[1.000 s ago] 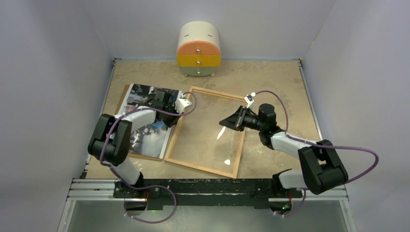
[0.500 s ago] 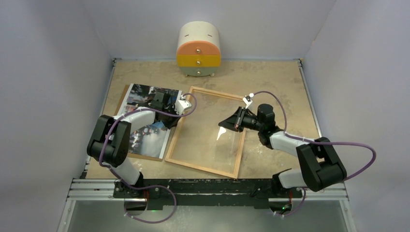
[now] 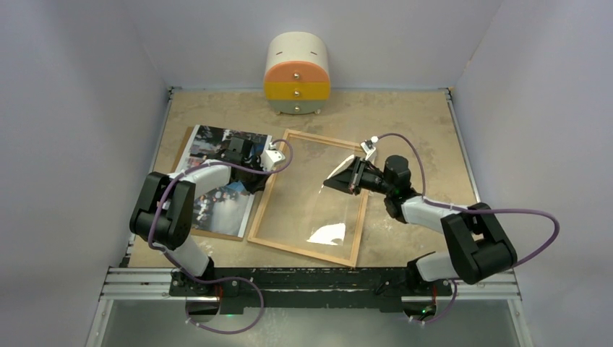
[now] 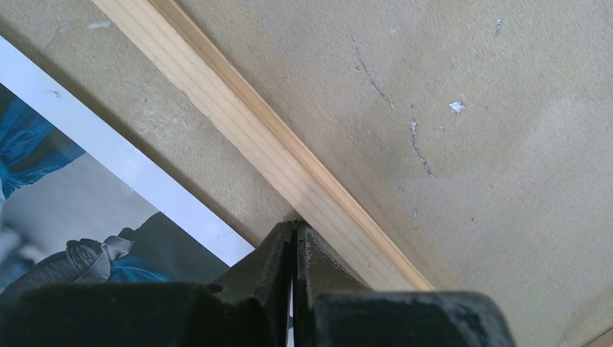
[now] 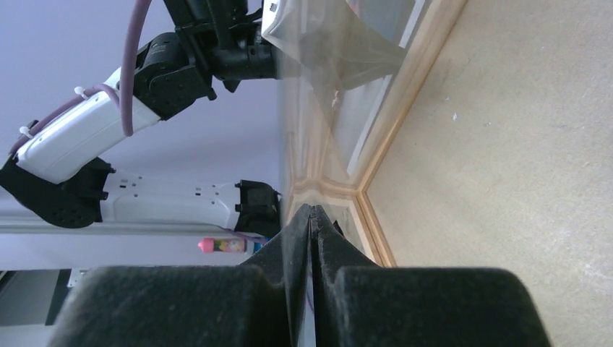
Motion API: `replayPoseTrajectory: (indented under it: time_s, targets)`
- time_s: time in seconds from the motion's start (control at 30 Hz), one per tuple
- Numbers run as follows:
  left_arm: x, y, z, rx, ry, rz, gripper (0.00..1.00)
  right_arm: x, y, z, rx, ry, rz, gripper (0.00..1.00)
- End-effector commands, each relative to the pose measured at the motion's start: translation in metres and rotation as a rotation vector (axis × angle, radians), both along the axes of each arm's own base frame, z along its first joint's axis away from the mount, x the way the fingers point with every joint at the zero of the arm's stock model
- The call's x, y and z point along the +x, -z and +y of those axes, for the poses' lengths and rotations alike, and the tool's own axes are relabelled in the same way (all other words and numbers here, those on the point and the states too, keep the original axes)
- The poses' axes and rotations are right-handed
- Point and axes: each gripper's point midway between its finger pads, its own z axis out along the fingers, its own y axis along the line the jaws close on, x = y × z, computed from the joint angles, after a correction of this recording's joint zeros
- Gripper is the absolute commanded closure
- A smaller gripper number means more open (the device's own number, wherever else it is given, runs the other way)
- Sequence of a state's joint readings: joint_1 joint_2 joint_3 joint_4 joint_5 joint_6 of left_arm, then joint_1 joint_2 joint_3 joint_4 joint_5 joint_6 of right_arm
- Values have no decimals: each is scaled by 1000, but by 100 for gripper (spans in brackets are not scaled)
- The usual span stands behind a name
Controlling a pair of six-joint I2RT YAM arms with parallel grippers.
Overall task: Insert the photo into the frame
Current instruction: Place the photo frame item in the photo frame.
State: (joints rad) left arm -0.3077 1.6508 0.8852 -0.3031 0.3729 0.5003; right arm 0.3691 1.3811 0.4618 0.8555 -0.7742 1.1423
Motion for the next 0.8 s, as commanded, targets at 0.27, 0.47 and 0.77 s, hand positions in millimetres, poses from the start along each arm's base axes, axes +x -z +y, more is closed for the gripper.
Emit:
replayPoseTrajectory:
  time_s: [0.27, 0.47, 0.77]
  targets:
    - [-14, 0, 0, -44, 7, 73, 98, -3, -10, 20, 44, -50, -43, 94]
    - [-14, 1, 2, -36, 5, 74, 99, -6, 8, 18, -59, -82, -44, 92]
    - [-13, -2, 2, -33, 3, 65, 100, -17, 35, 13, -223, -212, -52, 90]
